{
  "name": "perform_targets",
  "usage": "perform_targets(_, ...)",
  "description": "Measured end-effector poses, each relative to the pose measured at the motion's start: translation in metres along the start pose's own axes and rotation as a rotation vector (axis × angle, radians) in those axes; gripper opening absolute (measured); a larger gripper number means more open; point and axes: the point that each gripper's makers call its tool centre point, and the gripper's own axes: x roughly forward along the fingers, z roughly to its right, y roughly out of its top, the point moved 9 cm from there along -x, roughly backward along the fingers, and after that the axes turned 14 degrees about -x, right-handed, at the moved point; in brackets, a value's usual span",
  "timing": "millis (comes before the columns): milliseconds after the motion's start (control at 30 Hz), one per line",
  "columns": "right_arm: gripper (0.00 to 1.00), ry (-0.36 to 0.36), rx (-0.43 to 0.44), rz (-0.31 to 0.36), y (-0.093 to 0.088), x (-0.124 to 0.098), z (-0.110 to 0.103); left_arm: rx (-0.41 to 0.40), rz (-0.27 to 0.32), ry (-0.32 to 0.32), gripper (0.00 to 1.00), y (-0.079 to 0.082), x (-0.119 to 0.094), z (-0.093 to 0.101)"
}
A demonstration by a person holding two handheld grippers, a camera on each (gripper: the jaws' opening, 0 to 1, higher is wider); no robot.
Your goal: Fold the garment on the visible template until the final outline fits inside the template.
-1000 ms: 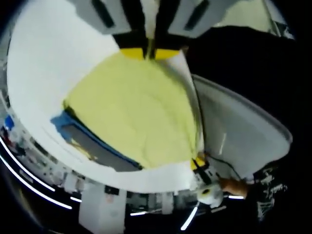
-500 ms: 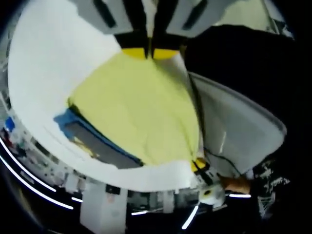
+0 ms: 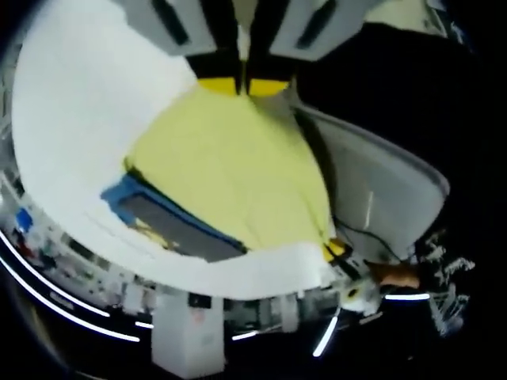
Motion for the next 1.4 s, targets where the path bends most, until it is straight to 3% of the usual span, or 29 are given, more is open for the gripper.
perform_targets(133,0.00,-0.011,0.025,0.022,0.000,-0.004,-0.006,-0.021,-0.002,0.017,0.00,-0.005,-0.003,0.003)
perform_targets(533,0.00,0.004,0.090,0.011,-0.005,-0.012,-0.020,-0.064,-0.056,-0.013,0.00,-0.010,-0.012,0.020)
perform_targets(933,0.00,0.033,0.056,-0.026,0.006,-0.021,-0.027,-0.080,-0.103,-0.052,0.00,-0.013,-0.025,0.027)
perform_targets(1400,0.00,-0.056,0.049,0.037,0.022,-0.032,0.007,-0.073,-0.022,-0.045,0.00,0.029,-0.035,0.004)
